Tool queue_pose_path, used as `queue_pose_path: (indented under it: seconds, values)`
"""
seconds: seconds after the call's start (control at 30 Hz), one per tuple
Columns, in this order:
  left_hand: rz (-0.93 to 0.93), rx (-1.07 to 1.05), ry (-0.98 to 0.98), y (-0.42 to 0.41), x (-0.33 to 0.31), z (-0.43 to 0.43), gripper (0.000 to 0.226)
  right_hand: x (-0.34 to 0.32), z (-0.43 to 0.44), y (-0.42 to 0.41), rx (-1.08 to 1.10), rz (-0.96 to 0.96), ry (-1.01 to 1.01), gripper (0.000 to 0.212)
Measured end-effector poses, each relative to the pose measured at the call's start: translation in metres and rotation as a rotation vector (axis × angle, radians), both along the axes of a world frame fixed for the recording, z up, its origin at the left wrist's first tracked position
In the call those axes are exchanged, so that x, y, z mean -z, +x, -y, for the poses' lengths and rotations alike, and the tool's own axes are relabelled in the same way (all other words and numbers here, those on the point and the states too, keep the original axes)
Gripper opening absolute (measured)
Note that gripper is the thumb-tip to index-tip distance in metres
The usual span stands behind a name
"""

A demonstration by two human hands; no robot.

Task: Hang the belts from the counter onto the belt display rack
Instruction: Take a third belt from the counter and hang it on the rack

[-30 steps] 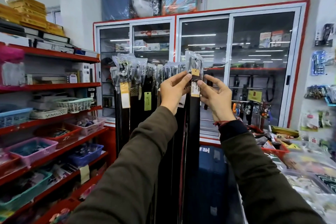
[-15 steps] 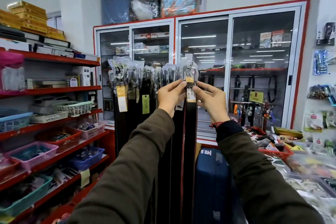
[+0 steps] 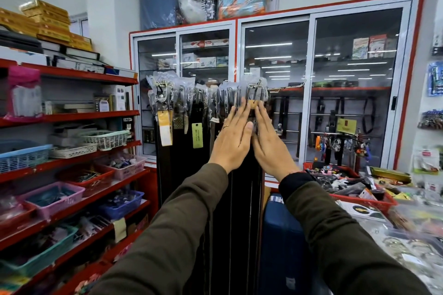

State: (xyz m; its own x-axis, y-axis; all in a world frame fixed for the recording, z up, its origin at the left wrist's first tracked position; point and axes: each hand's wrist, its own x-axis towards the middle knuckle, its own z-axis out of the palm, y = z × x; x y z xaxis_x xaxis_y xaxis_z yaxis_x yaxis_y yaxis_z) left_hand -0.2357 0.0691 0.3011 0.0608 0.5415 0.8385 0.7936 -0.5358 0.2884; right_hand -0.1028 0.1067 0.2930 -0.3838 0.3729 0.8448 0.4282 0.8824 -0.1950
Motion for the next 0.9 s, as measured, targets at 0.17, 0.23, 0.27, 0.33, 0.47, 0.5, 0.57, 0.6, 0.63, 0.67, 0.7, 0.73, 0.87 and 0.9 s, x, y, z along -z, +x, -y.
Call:
queue_pose_path:
  seconds: [0.17,0.23,0.27,0.33,0.47,0.5,0.57,0.6,0.63,0.67,0.7,0.73,0.87,0.9]
  values:
    - [-0.138,-0.13,-0.089,-0.015,-0.008,-0.006,0.057,-0.003,-0.01,-0.002,0.029,0.107,0.037,0.07]
    - [-0.186,-0.163,-0.096,-0.02,-0.008,-0.005,0.057,-0.002,-0.01,-0.003,0.053,0.113,0.049,0.072]
    - [-0.201,-0.177,-0.087,-0.021,-0.007,-0.003,0.057,-0.001,-0.009,-0.004,0.063,0.111,0.053,0.072]
    - [-0.241,-0.234,-0.052,-0.023,-0.005,0.003,0.057,0.005,-0.007,-0.008,0.092,0.089,0.056,0.07]
    - [-0.314,-0.402,0.119,-0.034,0.001,0.022,0.056,0.018,0.002,-0.02,0.201,0.023,0.105,0.066]
    - [-0.318,-0.43,0.162,-0.042,0.002,0.028,0.057,0.02,0.005,-0.024,0.219,0.017,0.145,0.066]
    - [-0.312,-0.483,0.234,-0.061,0.002,0.04,0.058,0.021,0.009,-0.034,0.225,0.016,0.209,0.065]
    - [-0.298,-0.509,0.262,-0.072,0.0,0.047,0.058,0.02,0.012,-0.041,0.219,0.022,0.229,0.066]
    - [-0.277,-0.531,0.285,-0.084,-0.001,0.053,0.059,0.019,0.015,-0.049,0.212,0.031,0.244,0.067]
    - [-0.251,-0.552,0.301,-0.097,-0.003,0.059,0.059,0.018,0.018,-0.058,0.205,0.046,0.255,0.068]
    - [-0.223,-0.568,0.31,-0.109,-0.003,0.065,0.059,0.017,0.021,-0.067,0.198,0.063,0.268,0.068]
    - [-0.197,-0.577,0.31,-0.122,-0.002,0.07,0.059,0.016,0.025,-0.077,0.188,0.082,0.281,0.069]
    - [-0.167,-0.588,0.249,-0.161,0.004,0.085,0.058,0.015,0.038,-0.12,0.138,0.158,0.32,0.07]
    - [-0.195,-0.605,0.225,-0.168,0.005,0.087,0.058,0.017,0.04,-0.131,0.131,0.181,0.323,0.07]
